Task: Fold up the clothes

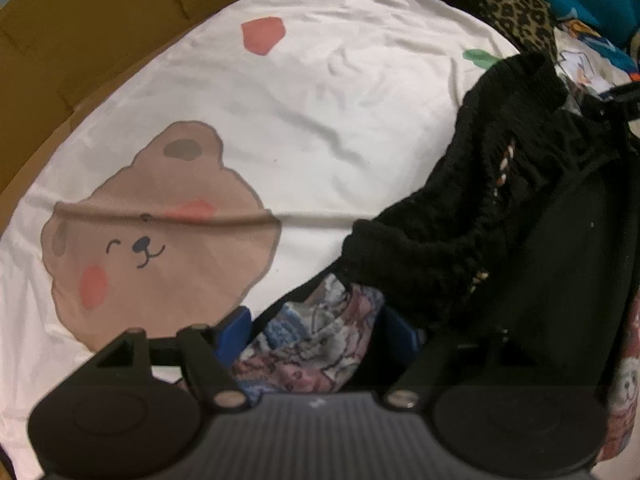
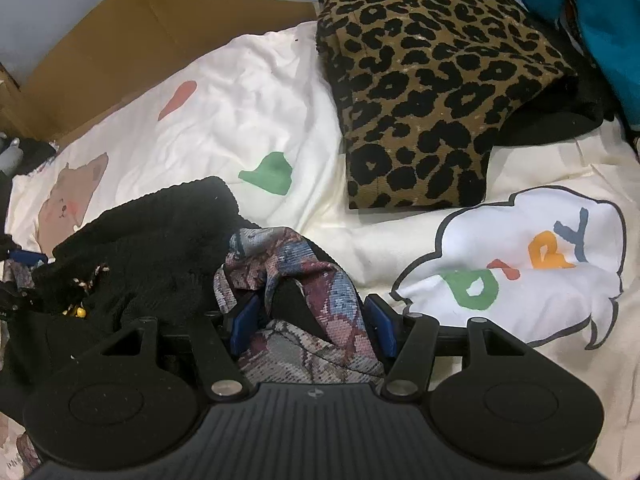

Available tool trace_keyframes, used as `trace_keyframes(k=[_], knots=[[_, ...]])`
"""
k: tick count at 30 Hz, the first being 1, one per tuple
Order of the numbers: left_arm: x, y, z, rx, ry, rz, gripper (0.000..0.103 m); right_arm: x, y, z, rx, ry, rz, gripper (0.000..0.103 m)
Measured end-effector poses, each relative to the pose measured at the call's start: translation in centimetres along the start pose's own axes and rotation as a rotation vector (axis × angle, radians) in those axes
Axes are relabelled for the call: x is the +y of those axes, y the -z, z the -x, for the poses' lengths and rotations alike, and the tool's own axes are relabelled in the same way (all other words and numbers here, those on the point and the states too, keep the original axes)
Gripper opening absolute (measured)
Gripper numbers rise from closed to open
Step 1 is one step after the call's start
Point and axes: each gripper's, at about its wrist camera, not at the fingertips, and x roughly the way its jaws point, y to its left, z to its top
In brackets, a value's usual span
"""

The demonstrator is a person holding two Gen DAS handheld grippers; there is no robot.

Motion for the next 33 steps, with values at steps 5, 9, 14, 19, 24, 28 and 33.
trace_keyframes(k=[5, 9, 14, 19, 24, 28, 33], knots=[[-0.1, 1.0, 0.8, -0.026, 0.016, 0.028, 0.069, 0.0, -0.7, 1.6, -0.002, -0.014, 0.033, 0.064], [-0.5, 2.4, 1.5, -0.06, 0.051, 0.038, 0.055, -0.3, -1.4, 3.1, -0.034, -0.02, 0.005, 0.064], [-1.4, 4.5, 3.6, -0.141, 0.051, 0.069, 0.024, 0.7, -2.0, 3.6, -0.053, -0.02, 0.048, 0.064], [-2.3, 6.5, 5.9, -0.223, 0.084, 0.139, 0.023, 2.0, -2.4, 4.1, -0.065, -0.032, 0.106, 0.064], [-3.6, 7.3, 4.9, -0.205, 0.138, 0.186, 0.023, 3.4, -2.2, 3.5, -0.049, -0.051, 0.139, 0.064], [-4.2, 7.2, 3.5, -0.181, 0.175, 0.187, 0.03, 3.8, -1.9, 3.2, -0.034, -0.058, 0.144, 0.063], [-4.3, 7.2, 3.6, -0.175, 0.19, 0.152, 0.031, 3.2, -1.4, 3.4, -0.031, -0.055, 0.121, 0.064]])
